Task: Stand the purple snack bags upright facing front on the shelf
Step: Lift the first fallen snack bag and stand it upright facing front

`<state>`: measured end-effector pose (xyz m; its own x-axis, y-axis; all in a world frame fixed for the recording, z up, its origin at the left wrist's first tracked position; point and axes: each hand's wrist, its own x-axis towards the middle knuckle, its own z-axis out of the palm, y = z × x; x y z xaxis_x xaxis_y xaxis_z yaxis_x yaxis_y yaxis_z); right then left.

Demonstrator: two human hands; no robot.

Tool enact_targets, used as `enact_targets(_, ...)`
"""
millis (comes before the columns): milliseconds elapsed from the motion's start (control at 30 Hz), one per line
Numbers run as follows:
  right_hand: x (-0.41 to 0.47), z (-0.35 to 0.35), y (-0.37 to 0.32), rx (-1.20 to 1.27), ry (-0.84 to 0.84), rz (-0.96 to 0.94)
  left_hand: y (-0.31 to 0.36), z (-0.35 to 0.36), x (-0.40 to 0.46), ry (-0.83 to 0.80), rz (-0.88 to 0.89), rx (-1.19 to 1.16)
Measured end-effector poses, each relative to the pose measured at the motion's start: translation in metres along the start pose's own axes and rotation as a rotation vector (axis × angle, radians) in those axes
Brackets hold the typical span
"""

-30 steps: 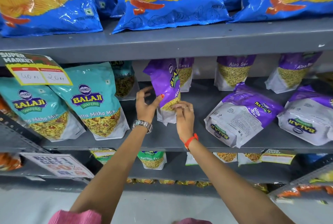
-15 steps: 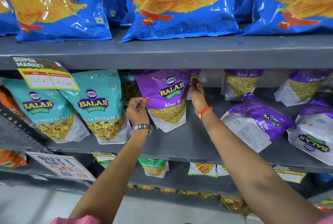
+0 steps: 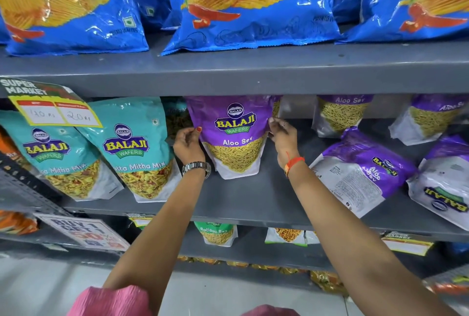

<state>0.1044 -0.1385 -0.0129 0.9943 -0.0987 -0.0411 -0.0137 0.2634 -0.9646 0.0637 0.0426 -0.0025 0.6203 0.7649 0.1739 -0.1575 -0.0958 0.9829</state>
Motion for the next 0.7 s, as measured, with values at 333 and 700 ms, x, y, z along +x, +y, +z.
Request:
enact_targets(333,-0.008,-0.002,0.004,-0.034,-0.239,0.154,-0.007,-0.001,-0.009,-0.355,-0.512,-0.176)
enact_targets(700,-0.048,-0.008,0.014,-0.084,-0.2,0.11,0.001,-0.012,-0.042,-0.451,-0.407,-0.064)
